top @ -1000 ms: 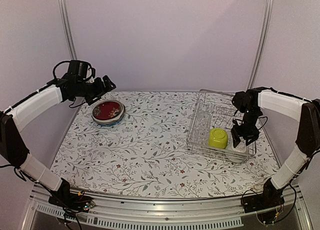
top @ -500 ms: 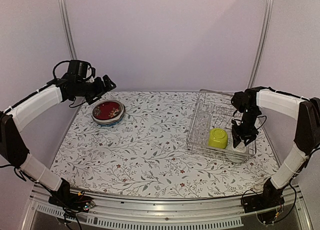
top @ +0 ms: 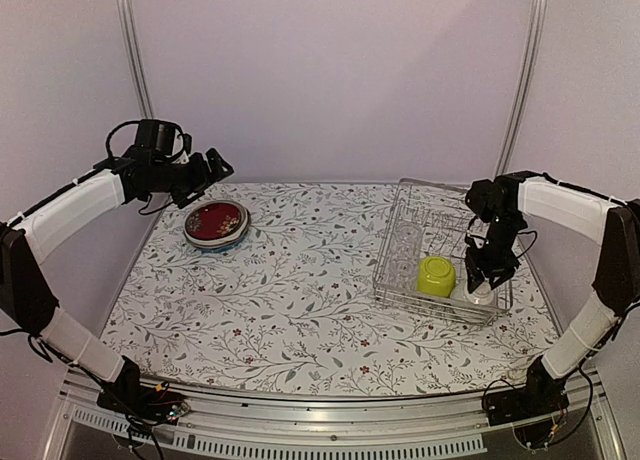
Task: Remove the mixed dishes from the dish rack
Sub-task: Grab the bowl from the dish rack, then pass from the right arm to the left
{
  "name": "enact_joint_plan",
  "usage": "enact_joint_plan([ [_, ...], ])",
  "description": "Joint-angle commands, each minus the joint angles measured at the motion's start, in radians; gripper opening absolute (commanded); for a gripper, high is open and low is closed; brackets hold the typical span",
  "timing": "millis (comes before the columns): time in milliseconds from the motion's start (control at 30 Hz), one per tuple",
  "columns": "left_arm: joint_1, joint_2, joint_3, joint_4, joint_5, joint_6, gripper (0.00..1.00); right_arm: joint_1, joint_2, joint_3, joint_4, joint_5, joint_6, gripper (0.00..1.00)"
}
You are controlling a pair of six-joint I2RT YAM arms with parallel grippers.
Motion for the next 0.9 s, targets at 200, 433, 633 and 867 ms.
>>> enact_joint_plan([
  [200,-0.011,0.003,0.020,0.027,0.009,-0.006,1.00,-0.003,-0.071,0.097,-0.081,0.004,0.007,0.35],
  [433,-0.037,-0.004,0.026,0.047,0.026,0.028,0.99,-0.003,-0.101,0.158,-0.095,0.002,0.005,0.33],
  [633,-0.065,-0.012,0.019,0.099,0.084,0.067,1.00,-0.003,-0.097,0.215,-0.091,-0.028,0.003,0.31],
  [867,-0.104,0.026,-0.037,0.365,0.325,0.034,1.00,-0.002,-0.060,0.356,-0.108,-0.077,-0.003,0.28],
])
